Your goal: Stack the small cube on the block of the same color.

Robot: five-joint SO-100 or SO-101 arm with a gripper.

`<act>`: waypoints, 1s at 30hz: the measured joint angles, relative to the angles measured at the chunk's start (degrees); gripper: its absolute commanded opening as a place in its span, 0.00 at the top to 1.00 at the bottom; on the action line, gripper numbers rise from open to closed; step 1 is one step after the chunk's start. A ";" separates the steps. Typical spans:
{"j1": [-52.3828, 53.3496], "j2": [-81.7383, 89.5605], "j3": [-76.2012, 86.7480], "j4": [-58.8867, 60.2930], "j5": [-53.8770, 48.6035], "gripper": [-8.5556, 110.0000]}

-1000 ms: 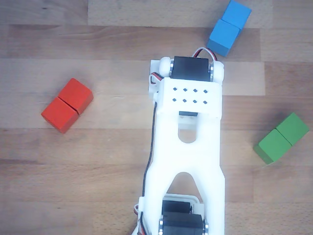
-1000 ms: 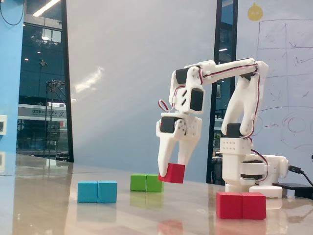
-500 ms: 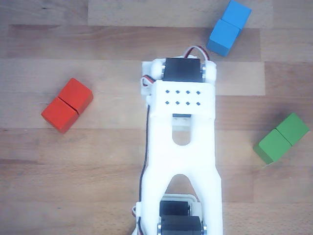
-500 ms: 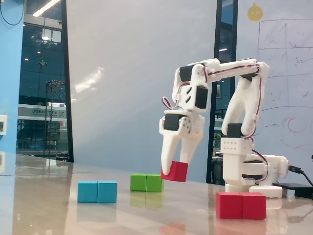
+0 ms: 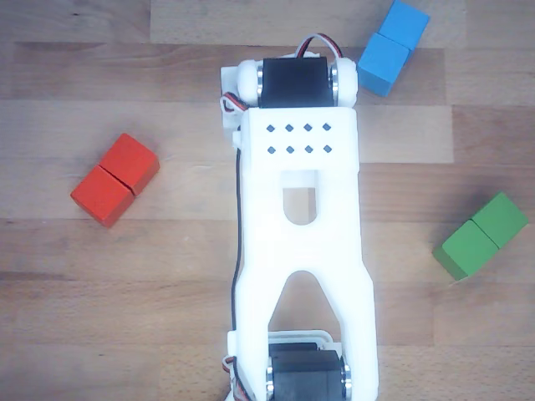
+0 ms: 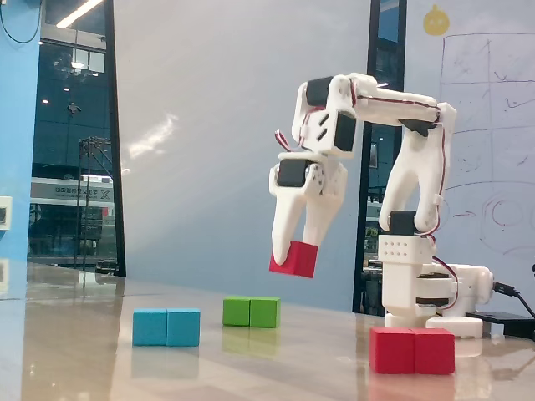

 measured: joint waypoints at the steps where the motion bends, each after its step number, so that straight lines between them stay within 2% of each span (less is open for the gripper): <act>1: 0.00 -0.18 -1.49 1.23 0.00 0.88; 15: -11.87 -1.05 -16.87 12.30 0.00 0.88; 30: -30.32 -1.05 -19.78 13.36 0.53 0.88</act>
